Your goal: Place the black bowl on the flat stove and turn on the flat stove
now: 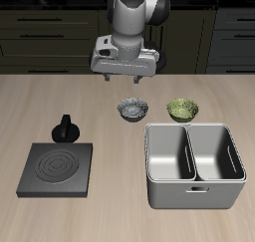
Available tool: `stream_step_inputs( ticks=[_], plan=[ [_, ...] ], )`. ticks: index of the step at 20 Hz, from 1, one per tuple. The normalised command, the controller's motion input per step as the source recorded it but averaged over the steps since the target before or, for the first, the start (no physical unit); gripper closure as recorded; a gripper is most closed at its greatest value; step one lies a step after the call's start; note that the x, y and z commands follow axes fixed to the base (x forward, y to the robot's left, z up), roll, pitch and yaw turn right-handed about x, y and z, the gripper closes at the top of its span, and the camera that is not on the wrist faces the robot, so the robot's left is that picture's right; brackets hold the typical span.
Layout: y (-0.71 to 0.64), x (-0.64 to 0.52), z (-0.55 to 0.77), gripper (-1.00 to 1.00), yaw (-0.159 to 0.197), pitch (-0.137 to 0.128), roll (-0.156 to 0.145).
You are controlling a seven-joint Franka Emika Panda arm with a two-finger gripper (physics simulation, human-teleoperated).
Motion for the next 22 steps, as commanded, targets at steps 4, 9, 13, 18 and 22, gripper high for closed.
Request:
stream_step_inputs(
  ticks=[4,9,13,18,22],
  plan=[
    [0.09,0.01,-0.28,-1.0,0.003,-0.008,0.026],
    [-0.01,-0.04,-0.22,-1.0,-0.032,-0.013,-0.021],
    [0.02,0.0,-0.16,-1.0,-0.016,-0.018,-0.017],
    [-0.03,-0.13,-0.19,-1.0,-0.066,0.014,0.02],
    [0.0,-0.14,-0.28,-1.0,-0.016,0.013,0.009]
  ],
)
